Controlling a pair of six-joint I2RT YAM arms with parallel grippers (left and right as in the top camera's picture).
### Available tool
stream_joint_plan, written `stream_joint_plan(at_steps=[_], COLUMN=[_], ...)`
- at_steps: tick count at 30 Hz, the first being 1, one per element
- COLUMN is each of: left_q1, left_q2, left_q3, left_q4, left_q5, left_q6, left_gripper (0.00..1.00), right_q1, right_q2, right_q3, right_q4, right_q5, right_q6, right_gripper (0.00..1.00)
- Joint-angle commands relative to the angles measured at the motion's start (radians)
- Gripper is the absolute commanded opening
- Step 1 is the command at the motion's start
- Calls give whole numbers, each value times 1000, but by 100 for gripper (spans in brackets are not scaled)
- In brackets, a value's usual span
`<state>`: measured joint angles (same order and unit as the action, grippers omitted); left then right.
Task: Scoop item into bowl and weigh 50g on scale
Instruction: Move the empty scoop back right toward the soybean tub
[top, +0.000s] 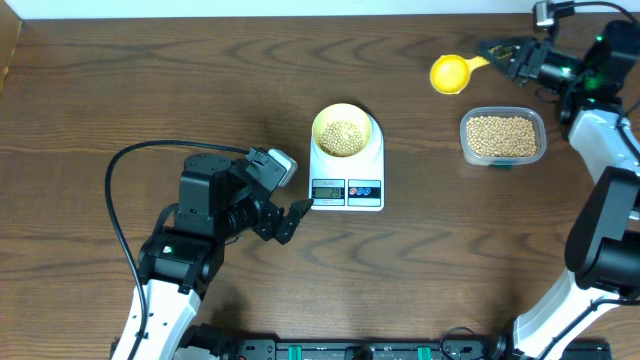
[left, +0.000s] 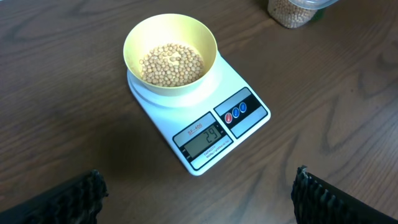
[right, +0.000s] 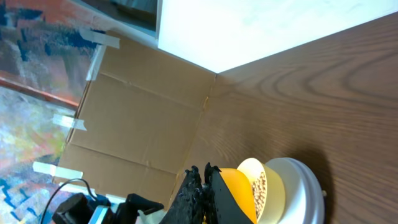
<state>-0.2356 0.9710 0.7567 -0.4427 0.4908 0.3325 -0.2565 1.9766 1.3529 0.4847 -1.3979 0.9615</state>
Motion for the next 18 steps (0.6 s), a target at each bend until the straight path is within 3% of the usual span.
stream_joint_plan(at_steps=[1,12,18], left_q1=[5,5,5], left_q2=[2,2,2], left_q3=[-9,-8,-9], left_q4=[3,3,3], left_q5=[-6,-6,-6], left_q6=[-13,-13,-13], left_gripper=[98,98,98], right_q1=[-32,-145,-208], right_q2=[-26,-26,-26], right_q3=[6,6,6], right_q4=[4,0,-25], right_q5=[-50,-53,-59], right_q6=[-2,-22,41], right_gripper=[1,1,1])
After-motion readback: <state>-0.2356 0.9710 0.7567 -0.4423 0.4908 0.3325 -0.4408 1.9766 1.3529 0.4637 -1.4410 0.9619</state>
